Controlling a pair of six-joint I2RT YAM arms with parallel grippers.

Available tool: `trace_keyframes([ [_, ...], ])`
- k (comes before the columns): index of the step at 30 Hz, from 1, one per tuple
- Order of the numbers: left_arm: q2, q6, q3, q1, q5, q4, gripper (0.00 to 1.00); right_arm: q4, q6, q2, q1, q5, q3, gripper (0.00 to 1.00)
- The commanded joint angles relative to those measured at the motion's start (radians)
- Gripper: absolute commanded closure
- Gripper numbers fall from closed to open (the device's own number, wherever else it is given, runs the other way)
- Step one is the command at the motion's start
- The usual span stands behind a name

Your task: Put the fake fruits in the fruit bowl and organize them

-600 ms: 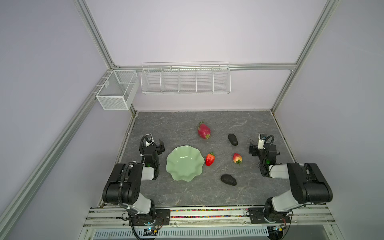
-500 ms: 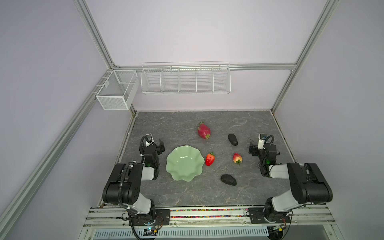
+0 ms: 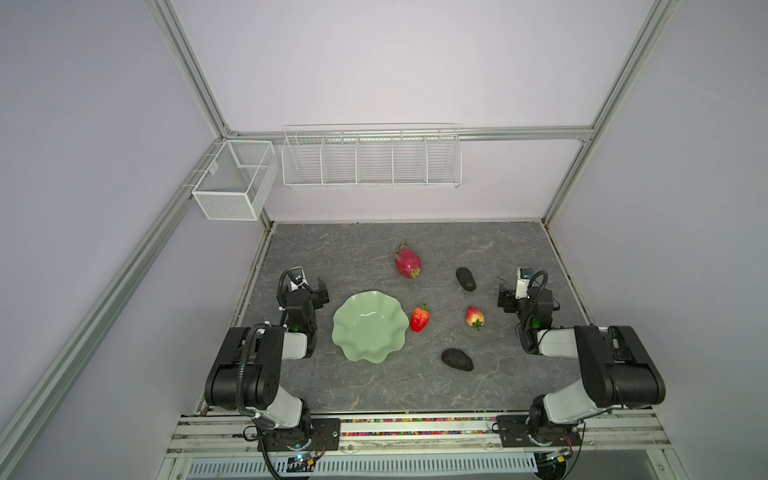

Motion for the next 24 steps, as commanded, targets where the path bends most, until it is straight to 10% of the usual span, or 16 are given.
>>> trace_keyframes([
  [1,-0.002,-0.005,0.021,0.006,0.015,-0.004,0.01,0.005,0.003,-0.007,-0.001,-0.017,0.014,0.12],
  [16,-0.096,-0.001,-0.054,-0.002,-0.005,0.068,0.01,-0.179,-0.007,-0.122,0.02,0.017,0.061,0.12],
  [20,-0.358,-0.071,0.083,-0.054,-0.113,-0.43,0.01,-0.682,0.045,-0.206,0.072,0.014,0.335,0.12],
  [24,-0.448,-0.215,0.265,-0.081,0.177,-0.779,0.01,-0.976,0.047,-0.079,0.181,-0.135,0.671,0.12],
])
